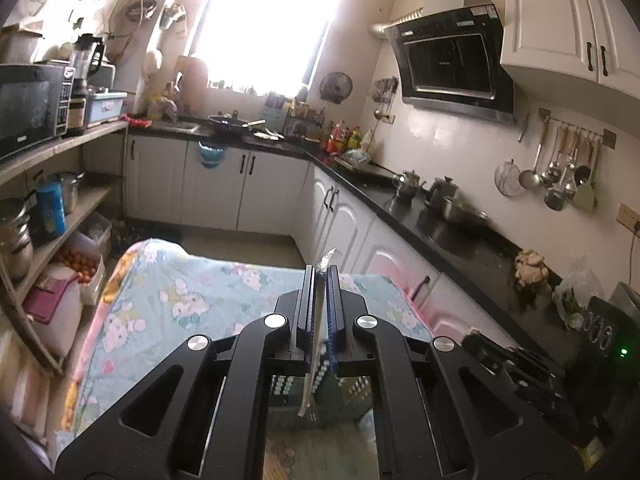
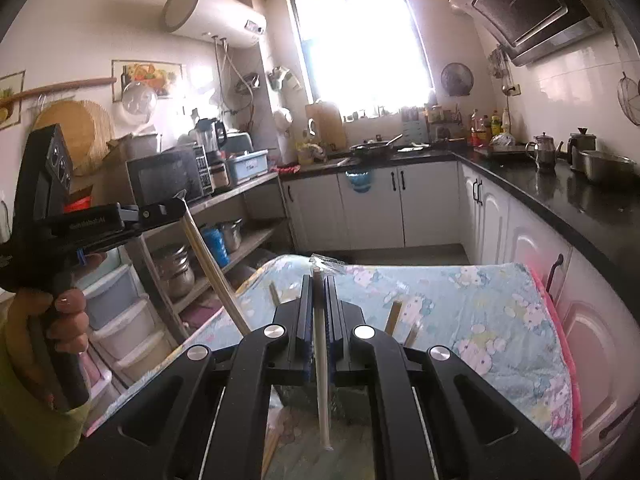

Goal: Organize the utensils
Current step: 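Lift both held chopsticks and carry them over the green caddy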

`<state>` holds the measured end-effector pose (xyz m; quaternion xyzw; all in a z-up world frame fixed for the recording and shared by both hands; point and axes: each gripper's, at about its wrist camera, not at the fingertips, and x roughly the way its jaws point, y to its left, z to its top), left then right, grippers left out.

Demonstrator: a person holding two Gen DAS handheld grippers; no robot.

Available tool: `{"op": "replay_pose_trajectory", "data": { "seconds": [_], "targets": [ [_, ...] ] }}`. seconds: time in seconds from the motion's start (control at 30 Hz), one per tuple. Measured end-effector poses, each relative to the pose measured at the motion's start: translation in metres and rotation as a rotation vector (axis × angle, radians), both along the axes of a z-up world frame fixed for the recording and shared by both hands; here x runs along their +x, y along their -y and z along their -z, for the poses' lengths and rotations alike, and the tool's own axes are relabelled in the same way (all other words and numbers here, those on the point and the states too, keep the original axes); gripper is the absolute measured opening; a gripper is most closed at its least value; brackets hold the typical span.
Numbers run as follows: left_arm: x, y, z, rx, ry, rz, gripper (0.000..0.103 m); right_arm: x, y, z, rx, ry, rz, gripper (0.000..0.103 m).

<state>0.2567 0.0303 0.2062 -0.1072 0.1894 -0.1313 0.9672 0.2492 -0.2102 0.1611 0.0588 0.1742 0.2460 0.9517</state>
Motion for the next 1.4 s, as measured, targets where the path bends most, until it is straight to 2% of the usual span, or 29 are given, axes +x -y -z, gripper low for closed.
{"op": "replay_pose_trajectory", "data": {
  "seconds": [0.2,0.57,1.23,1.4],
  "targets": [
    [0.016,0.001,0.004,0.005,0.011,-0.030,0.001,0.012,0.001,-0.010,0.020,0.023,0.015,0.006],
    [0.039,-0.010,0.041,-0.049,-0.030,-0.046,0.001,0.037,-0.012,-0.020,0.024,0.080,0.044,0.006],
    [0.049,-0.021,0.094,-0.164,-0.110,-0.029,0.001,0.071,-0.038,0.014,-0.008,0.066,0.067,0.006],
    [0.051,-0.025,0.104,-0.173,-0.129,-0.040,0.001,0.074,-0.040,0.019,-0.012,0.071,0.073,0.006]
  ]
}}
